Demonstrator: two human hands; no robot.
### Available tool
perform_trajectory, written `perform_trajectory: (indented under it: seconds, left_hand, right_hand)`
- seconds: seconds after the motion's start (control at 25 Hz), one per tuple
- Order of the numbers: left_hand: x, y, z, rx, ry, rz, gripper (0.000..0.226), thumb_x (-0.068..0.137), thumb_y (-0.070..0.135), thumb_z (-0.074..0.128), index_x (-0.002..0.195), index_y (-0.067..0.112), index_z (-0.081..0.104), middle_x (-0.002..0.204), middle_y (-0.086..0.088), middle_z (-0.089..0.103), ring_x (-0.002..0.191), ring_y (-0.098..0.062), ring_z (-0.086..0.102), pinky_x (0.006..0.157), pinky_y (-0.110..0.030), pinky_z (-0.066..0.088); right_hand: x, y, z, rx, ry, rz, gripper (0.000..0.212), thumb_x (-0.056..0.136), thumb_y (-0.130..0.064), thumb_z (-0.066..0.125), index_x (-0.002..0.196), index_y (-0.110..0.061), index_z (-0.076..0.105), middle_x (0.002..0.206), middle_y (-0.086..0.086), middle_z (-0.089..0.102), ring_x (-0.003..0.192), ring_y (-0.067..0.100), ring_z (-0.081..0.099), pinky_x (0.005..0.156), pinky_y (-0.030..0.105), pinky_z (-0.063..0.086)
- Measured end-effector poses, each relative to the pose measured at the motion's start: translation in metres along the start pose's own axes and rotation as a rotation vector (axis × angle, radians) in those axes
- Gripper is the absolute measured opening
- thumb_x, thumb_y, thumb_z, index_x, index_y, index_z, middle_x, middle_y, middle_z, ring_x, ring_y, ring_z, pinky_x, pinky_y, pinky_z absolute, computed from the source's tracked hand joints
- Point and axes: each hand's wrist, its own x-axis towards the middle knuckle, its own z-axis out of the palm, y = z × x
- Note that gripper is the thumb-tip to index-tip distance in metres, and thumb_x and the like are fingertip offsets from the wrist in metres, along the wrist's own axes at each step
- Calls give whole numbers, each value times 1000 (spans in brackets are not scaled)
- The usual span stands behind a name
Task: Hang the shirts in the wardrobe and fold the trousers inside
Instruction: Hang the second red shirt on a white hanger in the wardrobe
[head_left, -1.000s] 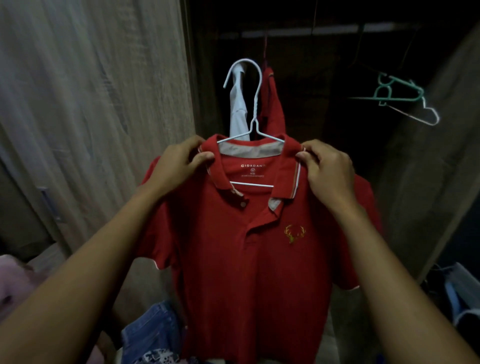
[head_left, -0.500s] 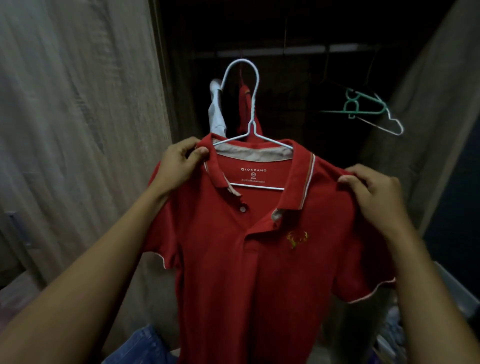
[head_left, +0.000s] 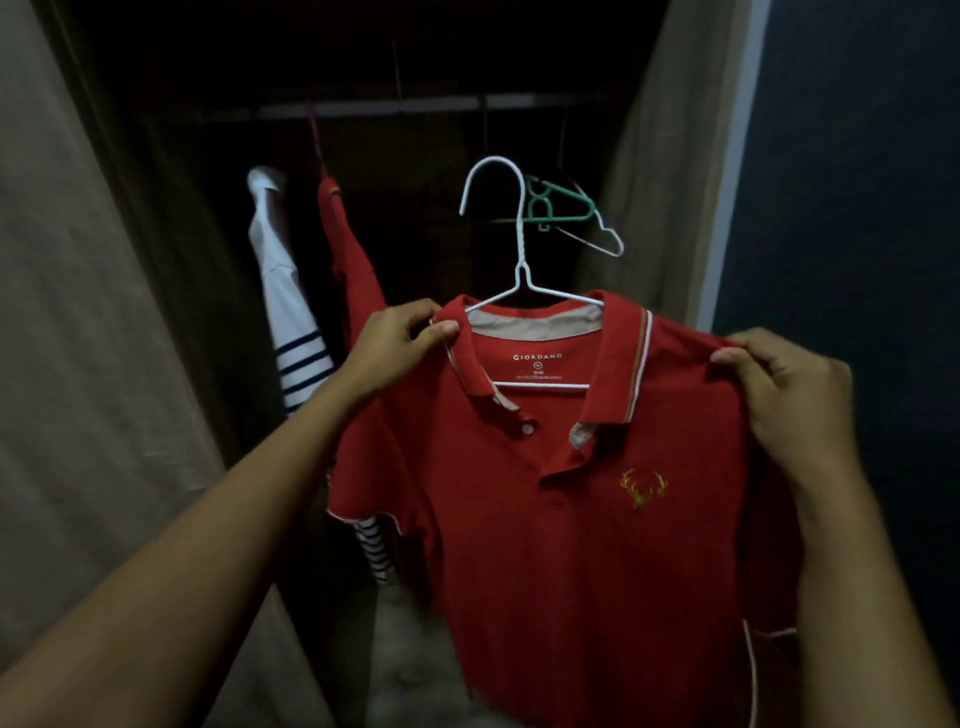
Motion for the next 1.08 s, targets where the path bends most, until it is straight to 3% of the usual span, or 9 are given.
perform_trajectory:
  seconds: [0.12, 0.24, 0.4, 0.64, 0.76, 0.88, 1.08]
  left_hand:
    - [10, 1, 17, 84, -51, 28, 33, 88, 50, 52, 100, 25, 67, 92, 7, 71, 82, -6, 63, 79, -30, 49]
    - [11, -4, 17, 158, 40, 50, 46, 85, 58, 45, 109, 25, 66, 104, 3, 69, 95, -19, 62, 86, -41, 48]
    - [2, -16, -4, 305, 268, 78, 34, 91, 40, 49, 111, 15, 63, 110, -5, 65, 100, -26, 59, 88, -39, 44]
    - [-21, -37, -65, 442, 523, 49, 28, 93, 22, 50, 115, 7, 61, 119, -11, 60, 108, -28, 54, 94, -36, 38]
    - [-32, -52, -88, 520, 589, -64, 36, 93, 19, 51, 126, 4, 55, 135, -16, 50, 122, -32, 47, 102, -40, 36]
    - [-39, -60, -104, 551, 623, -156, 51, 94, 15, 50, 141, 2, 37, 151, -18, 30, 137, -33, 32, 112, -42, 27]
    - [-42, -72, -128, 594, 619, -274, 66, 95, 14, 47, 150, 1, 12, 158, -19, 2, 146, -34, 8, 115, -47, 20]
  right_hand:
    - [0, 3, -10, -88, 30, 11, 16, 89, -21, 58, 94, -12, 71, 85, 2, 68, 78, 17, 59, 71, 18, 36]
    - [2, -2, -6, -153, 65, -25, 19, 89, -24, 58, 94, -10, 70, 85, 7, 69, 75, 21, 59, 72, 26, 41]
    - [3, -25, 24, -209, 150, -129, 24, 89, -26, 59, 87, -3, 68, 77, 17, 68, 65, 29, 61, 65, 30, 42]
    - [17, -70, 86, -184, 229, -99, 27, 93, -22, 55, 78, 0, 61, 74, 21, 66, 61, 39, 62, 54, 34, 37]
    - [31, -87, 110, -157, 229, -67, 26, 95, -20, 51, 84, 1, 62, 82, 24, 67, 70, 42, 63, 58, 35, 35]
    - [47, -102, 131, -121, 229, -80, 28, 96, -20, 49, 88, 3, 62, 87, 24, 67, 75, 41, 64, 62, 32, 26]
    - [83, -127, 161, -119, 238, -120, 32, 99, -26, 42, 94, 0, 60, 94, 20, 66, 82, 40, 64, 62, 30, 24]
